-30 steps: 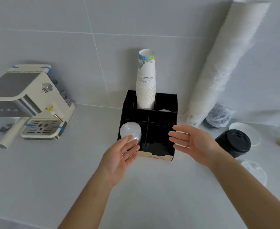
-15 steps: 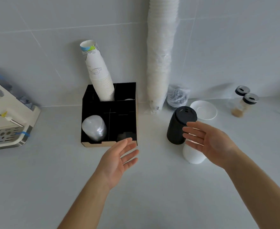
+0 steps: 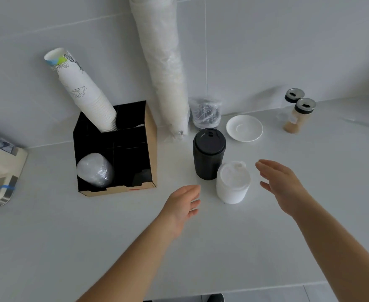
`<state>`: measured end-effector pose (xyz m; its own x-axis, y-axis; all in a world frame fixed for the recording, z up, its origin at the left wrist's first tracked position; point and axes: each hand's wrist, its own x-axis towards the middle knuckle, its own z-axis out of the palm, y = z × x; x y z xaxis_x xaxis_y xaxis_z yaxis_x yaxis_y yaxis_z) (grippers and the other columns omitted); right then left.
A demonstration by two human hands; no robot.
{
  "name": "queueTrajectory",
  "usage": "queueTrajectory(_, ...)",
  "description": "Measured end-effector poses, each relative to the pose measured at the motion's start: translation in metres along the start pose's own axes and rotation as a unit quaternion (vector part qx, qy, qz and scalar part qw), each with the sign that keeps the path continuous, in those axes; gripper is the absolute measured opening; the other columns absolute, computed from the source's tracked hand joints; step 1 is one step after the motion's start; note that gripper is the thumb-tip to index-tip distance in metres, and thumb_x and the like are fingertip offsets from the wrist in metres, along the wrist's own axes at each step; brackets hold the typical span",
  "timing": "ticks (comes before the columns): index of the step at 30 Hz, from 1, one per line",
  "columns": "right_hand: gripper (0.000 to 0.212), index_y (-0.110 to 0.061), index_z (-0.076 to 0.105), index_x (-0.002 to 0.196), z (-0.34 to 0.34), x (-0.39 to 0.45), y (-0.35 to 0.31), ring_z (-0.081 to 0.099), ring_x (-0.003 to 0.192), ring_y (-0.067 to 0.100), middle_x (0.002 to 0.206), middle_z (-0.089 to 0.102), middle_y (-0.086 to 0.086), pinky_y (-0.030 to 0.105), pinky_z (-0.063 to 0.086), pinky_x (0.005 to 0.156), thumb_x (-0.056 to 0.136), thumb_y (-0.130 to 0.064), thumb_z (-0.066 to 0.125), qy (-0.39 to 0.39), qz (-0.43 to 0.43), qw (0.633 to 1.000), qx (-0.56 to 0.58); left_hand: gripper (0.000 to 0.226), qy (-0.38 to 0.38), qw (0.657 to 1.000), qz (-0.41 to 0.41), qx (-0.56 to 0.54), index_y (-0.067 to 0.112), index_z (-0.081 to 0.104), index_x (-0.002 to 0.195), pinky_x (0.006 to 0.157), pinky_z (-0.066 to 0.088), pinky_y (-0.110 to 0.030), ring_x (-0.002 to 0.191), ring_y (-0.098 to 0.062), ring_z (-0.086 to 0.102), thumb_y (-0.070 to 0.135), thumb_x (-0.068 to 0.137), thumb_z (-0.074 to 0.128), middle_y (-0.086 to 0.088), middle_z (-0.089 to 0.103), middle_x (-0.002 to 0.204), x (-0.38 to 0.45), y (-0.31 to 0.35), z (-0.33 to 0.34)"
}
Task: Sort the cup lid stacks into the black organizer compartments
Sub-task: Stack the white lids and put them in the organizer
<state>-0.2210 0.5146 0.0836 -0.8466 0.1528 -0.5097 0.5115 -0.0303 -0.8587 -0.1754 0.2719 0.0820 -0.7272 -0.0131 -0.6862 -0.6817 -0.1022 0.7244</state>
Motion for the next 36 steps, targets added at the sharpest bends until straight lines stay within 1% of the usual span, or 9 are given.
queueTrajectory(4, 0.066, -0.014, 0.050, 0.143, 0.006, 0.011, 0.016, 0.051, 0.120, 0.020, 0.140, 0.054, 0.000, 0.045, 0.040, 0.113, 0.086, -0.038, 0.072, -0.036, 0.043, 0.998, -0.004, 0.012, -0.018, 0.998, 0.003, 0.066, 0.032, 0.061, 0.098, 0.093, 0.044, -0.030, 0.102, -0.015, 0.054, 0.040, 0.090, 0.063, 0.007, 0.058, 0.105, 0.022, 0.003, 0.034)
queueTrajectory(6, 0.069, -0.016, 0.050, 0.144, 0.012, 0.016, 0.023, 0.052, 0.123, 0.022, 0.139, 0.054, -0.001, 0.047, 0.038, 0.114, 0.084, -0.040, 0.074, -0.050, 0.056, 0.997, -0.018, 0.025, -0.015, 0.996, 0.012, 0.092, 0.030, 0.065, 0.107, 0.091, 0.045, -0.030, 0.101, -0.013, 0.056, 0.044, 0.086, 0.065, 0.008, 0.060, 0.106, 0.035, 0.002, 0.046)
queueTrajectory(11, 0.043, -0.022, 0.066, 0.121, 0.017, 0.021, 0.033, 0.061, 0.109, 0.017, 0.120, 0.067, 0.000, 0.034, 0.045, 0.089, 0.081, -0.038, 0.074, -0.052, 0.056, 0.997, -0.030, 0.055, -0.005, 0.985, 0.030, 0.173, 0.026, 0.059, 0.128, 0.086, 0.047, -0.030, 0.107, -0.012, 0.059, 0.051, 0.079, 0.063, 0.007, 0.063, 0.121, 0.054, 0.000, 0.063)
queueTrajectory(13, 0.058, -0.022, 0.065, 0.125, 0.017, 0.021, 0.037, 0.061, 0.109, 0.015, 0.120, 0.066, -0.001, 0.035, 0.045, 0.090, 0.072, -0.045, 0.076, -0.048, 0.060, 0.997, -0.025, 0.050, -0.016, 0.982, 0.036, 0.182, 0.029, 0.058, 0.128, 0.083, 0.046, -0.029, 0.102, -0.004, 0.059, 0.048, 0.082, 0.063, 0.010, 0.063, 0.119, 0.058, 0.001, 0.061)
queueTrajectory(17, 0.017, -0.028, 0.070, 0.099, 0.019, 0.022, 0.041, 0.062, 0.103, 0.018, 0.112, 0.068, 0.001, 0.039, 0.047, 0.090, 0.084, -0.036, 0.069, -0.062, 0.088, 0.994, -0.006, 0.019, -0.072, 0.986, -0.014, 0.150, 0.043, 0.061, 0.107, 0.097, 0.041, -0.033, 0.107, -0.004, 0.054, 0.042, 0.089, 0.060, 0.021, 0.061, 0.114, 0.067, 0.002, 0.060)
queueTrajectory(23, 0.013, -0.028, 0.071, 0.090, 0.020, 0.025, 0.042, 0.055, 0.125, 0.034, 0.114, 0.071, 0.009, 0.055, 0.040, 0.108, 0.084, -0.039, 0.069, -0.047, 0.106, 0.993, -0.008, 0.008, -0.086, 0.987, -0.049, 0.128, 0.038, 0.060, 0.098, 0.107, 0.037, -0.035, 0.111, -0.012, 0.055, 0.034, 0.093, 0.057, 0.013, 0.063, 0.111, 0.076, 0.001, 0.059)
queueTrajectory(28, 0.016, -0.027, 0.071, 0.093, 0.018, 0.029, 0.045, 0.057, 0.122, 0.031, 0.105, 0.068, 0.000, 0.052, 0.042, 0.107, 0.082, -0.040, 0.071, -0.051, 0.110, 0.993, -0.011, 0.008, -0.072, 0.989, -0.034, 0.124, 0.037, 0.063, 0.096, 0.097, 0.035, -0.032, 0.108, -0.010, 0.057, 0.033, 0.091, 0.057, 0.013, 0.065, 0.109, 0.075, 0.001, 0.061)
queueTrajectory(33, 0.030, -0.030, 0.072, 0.106, 0.016, 0.022, 0.049, 0.058, 0.121, 0.019, 0.120, 0.069, -0.006, 0.044, 0.043, 0.103, 0.080, -0.045, 0.069, -0.072, 0.106, 0.992, 0.006, 0.007, -0.081, 0.993, -0.009, 0.081, 0.036, 0.062, 0.094, 0.079, 0.040, -0.022, 0.094, 0.003, 0.055, 0.036, 0.090, 0.057, 0.020, 0.065, 0.101, 0.057, -0.003, 0.065)
queueTrajectory(36, 0.027, -0.034, 0.072, 0.108, 0.014, 0.000, 0.053, 0.059, 0.114, 0.010, 0.118, 0.070, -0.010, 0.035, 0.044, 0.092, 0.084, -0.046, 0.067, -0.105, 0.082, 0.991, 0.011, 0.022, -0.083, 0.995, 0.000, 0.061, 0.037, 0.062, 0.102, 0.093, 0.041, -0.027, 0.101, 0.002, 0.057, 0.044, 0.082, 0.058, 0.020, 0.065, 0.107, 0.045, -0.016, 0.057)
